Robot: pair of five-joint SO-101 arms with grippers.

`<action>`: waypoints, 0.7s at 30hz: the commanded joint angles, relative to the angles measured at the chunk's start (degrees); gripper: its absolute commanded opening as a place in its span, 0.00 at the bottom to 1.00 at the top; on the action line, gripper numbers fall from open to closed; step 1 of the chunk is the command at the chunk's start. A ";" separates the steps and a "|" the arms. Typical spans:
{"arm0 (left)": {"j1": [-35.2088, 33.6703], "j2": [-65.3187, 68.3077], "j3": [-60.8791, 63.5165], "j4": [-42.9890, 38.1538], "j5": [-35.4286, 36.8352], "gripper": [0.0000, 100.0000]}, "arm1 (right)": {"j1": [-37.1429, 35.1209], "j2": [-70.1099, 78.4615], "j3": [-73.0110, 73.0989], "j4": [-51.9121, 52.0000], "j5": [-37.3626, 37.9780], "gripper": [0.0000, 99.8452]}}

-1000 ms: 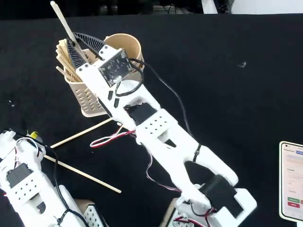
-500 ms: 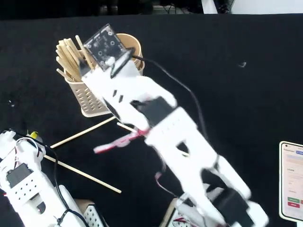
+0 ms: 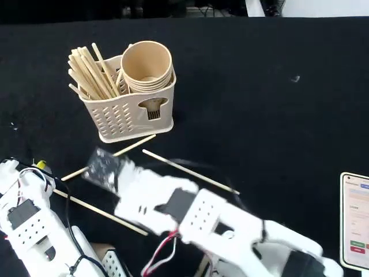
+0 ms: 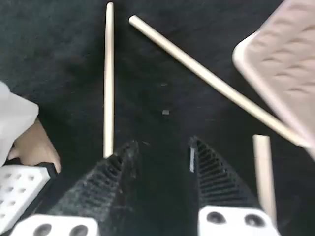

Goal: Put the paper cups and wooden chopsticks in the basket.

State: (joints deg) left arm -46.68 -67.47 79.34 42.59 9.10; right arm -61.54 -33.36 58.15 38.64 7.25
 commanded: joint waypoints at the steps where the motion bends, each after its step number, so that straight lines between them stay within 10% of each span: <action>1: -3.47 0.18 -2.07 -0.88 1.32 0.23 | -3.08 6.64 0.40 -5.71 -5.10 0.21; 17: -4.26 -0.26 -1.89 -0.88 2.64 0.23 | -6.51 30.73 -13.05 -6.07 -11.08 0.26; 21: -4.26 -0.26 -1.89 -0.88 2.64 0.23 | -5.89 32.66 -13.58 -5.71 -10.73 0.09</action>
State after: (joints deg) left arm -50.46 -67.47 79.34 42.59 11.30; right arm -68.31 -1.19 46.99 33.45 -3.21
